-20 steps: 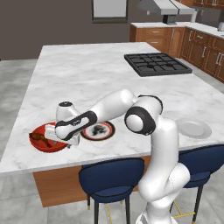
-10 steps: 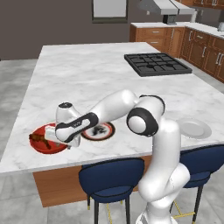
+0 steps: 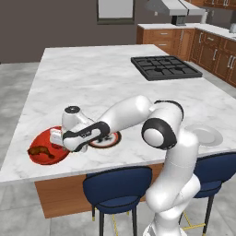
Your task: Pick the chicken drumstick and tomato from their plates and place them in the bowl. Then put the bowl in the fridge.
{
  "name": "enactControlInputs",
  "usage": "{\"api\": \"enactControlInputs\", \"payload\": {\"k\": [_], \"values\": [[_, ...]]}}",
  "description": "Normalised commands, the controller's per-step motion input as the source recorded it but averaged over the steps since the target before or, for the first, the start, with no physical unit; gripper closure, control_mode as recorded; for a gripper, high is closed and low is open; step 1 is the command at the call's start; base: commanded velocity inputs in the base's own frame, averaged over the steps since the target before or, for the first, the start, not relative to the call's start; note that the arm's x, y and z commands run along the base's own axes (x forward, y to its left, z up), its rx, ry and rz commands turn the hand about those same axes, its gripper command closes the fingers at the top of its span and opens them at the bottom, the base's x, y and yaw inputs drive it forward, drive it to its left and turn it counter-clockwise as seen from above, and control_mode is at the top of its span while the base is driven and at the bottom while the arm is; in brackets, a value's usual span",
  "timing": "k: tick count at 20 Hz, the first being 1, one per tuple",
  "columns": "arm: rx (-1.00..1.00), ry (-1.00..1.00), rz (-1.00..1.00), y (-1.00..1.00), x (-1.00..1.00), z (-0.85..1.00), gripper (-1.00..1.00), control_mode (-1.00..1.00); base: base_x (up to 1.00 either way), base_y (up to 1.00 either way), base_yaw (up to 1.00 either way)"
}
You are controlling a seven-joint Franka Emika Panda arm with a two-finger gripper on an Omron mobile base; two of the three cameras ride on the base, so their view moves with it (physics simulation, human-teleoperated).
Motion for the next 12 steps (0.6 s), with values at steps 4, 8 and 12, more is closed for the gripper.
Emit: {"api": "enactControlInputs", "payload": {"k": [4,8,12], "values": [[0.13,0.00,-0.12,-0.28,-0.08,0.28,1.00,-1.00,0.00,0.00,0.00],[0.25,0.00,-0.15,-0.38,-0.10,0.27,1.00,-1.00,0.00,0.00,0.00],[0.31,0.00,-0.18,-0.45,-0.12,0.28,1.00,-1.00,0.00,0.00,0.00]]}}
